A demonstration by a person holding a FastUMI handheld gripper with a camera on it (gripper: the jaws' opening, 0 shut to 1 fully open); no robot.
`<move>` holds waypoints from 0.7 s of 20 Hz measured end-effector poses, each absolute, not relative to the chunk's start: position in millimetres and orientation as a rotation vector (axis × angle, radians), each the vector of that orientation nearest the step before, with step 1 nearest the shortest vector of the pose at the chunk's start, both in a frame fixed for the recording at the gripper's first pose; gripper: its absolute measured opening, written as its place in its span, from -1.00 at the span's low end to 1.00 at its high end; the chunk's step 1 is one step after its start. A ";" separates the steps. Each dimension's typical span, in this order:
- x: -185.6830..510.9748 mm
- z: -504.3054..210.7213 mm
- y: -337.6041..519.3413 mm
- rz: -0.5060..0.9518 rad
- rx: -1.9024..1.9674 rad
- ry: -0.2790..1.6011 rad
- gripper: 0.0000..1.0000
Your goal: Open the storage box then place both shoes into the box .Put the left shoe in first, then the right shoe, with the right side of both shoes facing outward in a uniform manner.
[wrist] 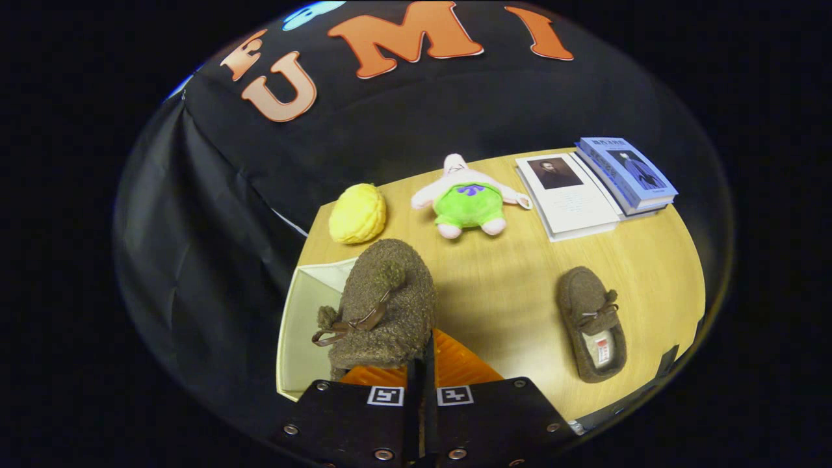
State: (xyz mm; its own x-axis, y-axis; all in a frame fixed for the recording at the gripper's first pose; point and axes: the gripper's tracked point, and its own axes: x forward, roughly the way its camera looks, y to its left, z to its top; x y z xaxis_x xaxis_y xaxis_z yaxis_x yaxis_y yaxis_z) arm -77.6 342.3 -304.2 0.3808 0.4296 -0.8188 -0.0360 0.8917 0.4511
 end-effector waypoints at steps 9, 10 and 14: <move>-74.4 -316.1 432.4 0.368 0.362 1.233 -0.91; -78.5 -322.0 441.2 0.379 0.347 1.250 -0.91; -88.0 -345.3 465.0 0.396 0.300 1.298 -0.90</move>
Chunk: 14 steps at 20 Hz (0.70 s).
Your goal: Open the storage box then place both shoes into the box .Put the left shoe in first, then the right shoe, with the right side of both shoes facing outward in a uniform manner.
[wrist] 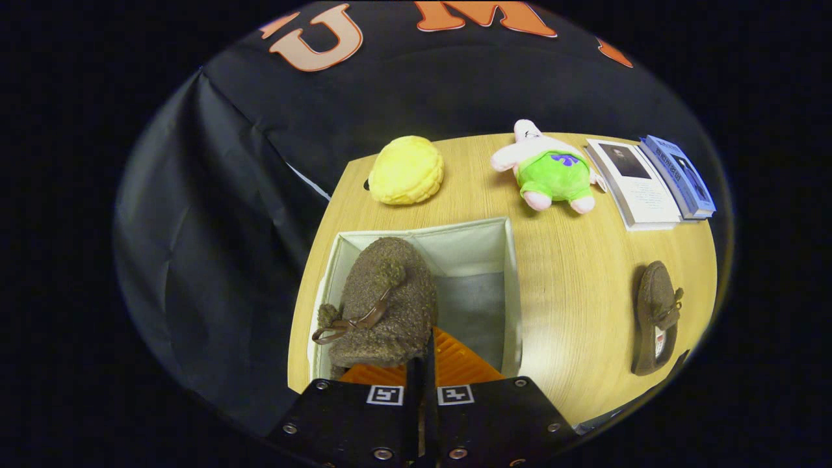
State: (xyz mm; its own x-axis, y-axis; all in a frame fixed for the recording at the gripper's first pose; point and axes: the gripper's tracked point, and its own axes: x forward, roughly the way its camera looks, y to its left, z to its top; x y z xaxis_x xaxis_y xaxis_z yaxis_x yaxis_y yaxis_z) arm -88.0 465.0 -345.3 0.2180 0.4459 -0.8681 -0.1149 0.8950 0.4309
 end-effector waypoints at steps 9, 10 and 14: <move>-111.8 -392.7 503.4 0.417 0.248 1.440 -0.69; -119.0 -394.6 509.9 0.439 0.251 1.474 -0.65; -132.6 -381.4 527.6 0.555 0.289 1.505 -0.61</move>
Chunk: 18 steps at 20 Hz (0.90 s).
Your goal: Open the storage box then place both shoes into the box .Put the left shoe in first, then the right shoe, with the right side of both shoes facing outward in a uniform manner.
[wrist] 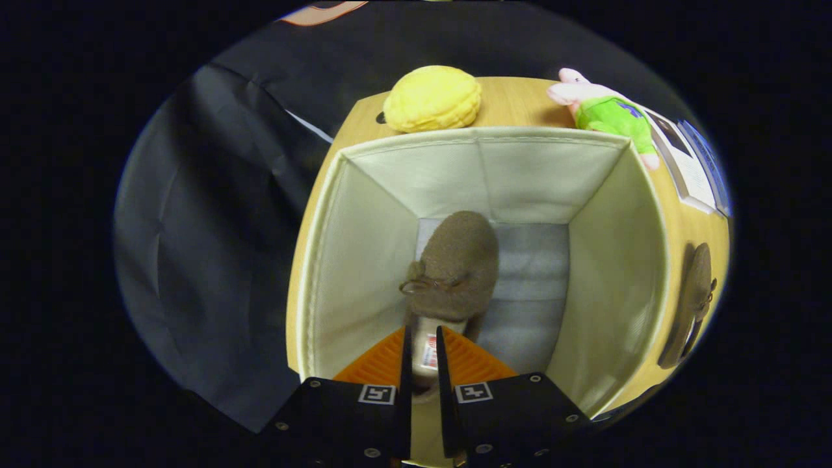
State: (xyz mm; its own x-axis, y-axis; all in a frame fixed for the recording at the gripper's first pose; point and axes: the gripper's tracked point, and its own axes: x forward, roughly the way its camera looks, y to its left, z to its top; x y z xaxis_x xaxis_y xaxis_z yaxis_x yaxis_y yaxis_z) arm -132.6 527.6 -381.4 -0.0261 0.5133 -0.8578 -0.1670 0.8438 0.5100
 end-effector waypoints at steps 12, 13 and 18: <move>-99.8 -304.1 397.8 0.668 0.265 1.236 0.74; -95.9 -303.5 381.5 0.651 0.259 1.220 0.78; -86.1 -309.7 302.2 0.557 0.232 1.162 0.94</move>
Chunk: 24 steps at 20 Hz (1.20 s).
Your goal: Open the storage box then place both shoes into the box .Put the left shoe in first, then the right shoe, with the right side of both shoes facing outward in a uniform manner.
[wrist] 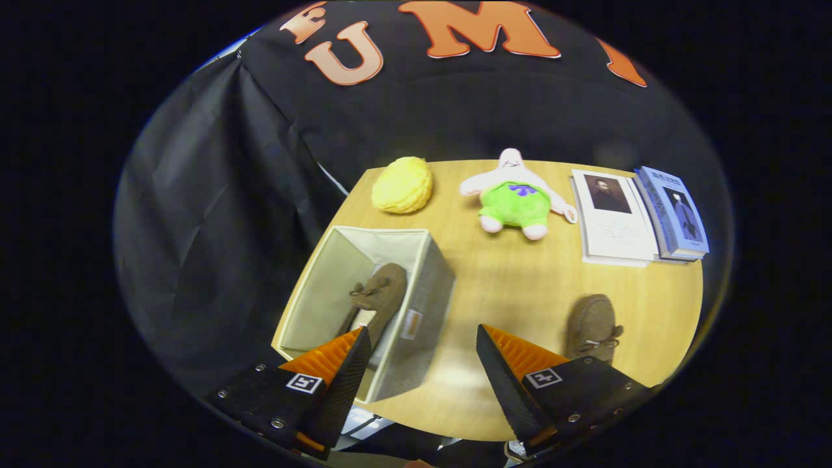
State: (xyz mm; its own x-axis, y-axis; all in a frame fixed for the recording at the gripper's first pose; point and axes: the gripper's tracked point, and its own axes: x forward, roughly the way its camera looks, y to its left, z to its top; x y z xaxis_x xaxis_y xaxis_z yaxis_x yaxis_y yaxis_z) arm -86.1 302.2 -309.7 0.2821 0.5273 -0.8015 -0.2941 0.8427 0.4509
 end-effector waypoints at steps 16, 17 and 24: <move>-135.1 -444.9 108.0 0.300 0.090 1.259 0.68; -135.7 -455.1 102.8 0.295 0.081 1.261 0.65; -122.2 -505.1 91.4 0.247 0.084 1.263 0.40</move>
